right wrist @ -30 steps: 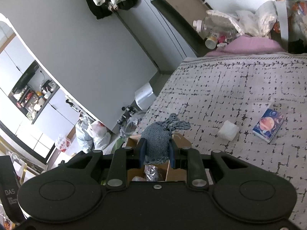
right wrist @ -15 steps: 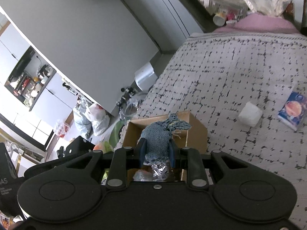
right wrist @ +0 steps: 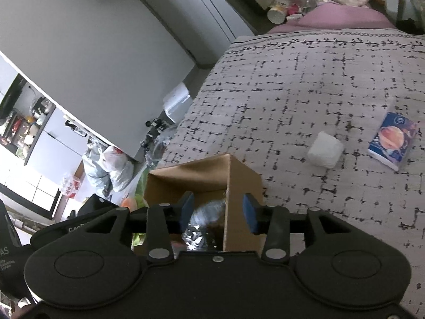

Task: Organize soft objects
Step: 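Open the right gripper to drop the cloth while the left gripper releases the burger into the box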

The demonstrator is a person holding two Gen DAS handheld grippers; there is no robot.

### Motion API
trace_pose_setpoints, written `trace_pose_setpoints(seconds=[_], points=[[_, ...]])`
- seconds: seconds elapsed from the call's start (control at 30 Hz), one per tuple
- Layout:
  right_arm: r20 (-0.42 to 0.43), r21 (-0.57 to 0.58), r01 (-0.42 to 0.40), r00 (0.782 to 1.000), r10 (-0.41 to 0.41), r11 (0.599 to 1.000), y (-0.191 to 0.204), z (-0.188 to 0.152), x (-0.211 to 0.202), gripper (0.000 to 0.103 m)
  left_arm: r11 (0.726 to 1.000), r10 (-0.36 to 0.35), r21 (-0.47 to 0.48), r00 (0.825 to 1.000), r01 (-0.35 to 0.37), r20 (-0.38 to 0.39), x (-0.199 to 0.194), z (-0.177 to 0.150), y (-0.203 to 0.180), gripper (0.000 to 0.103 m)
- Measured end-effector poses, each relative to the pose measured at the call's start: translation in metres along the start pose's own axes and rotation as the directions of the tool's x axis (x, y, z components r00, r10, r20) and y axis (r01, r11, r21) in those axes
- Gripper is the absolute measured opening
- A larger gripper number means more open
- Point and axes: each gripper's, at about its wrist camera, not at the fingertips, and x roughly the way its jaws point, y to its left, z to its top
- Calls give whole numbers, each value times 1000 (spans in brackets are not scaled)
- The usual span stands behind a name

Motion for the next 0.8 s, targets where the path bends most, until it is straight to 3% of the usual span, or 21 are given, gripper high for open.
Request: trace_pose_setpoints(seconds=[0.2,0.33,0.43,0.8], points=[[6,10,4,1000,-4,1000,-6,-2,-9,42,1000,4,26,1000,-4,-13,1,-3,-8,48],[23,24,-4,1000,4,1000,-12,-2,-20,44,998,64,23,998,-63,-12,-5,-4,-15,68],[31,27,-10,999,9,1000,-17,-3,-30,45,998,56,31,998,-56,6,-16,-7,-21,74],[100,35,-38,994,34,999,-37,0,-78,51,995,77,57,995,-81,69,-51,-26,-48,79]])
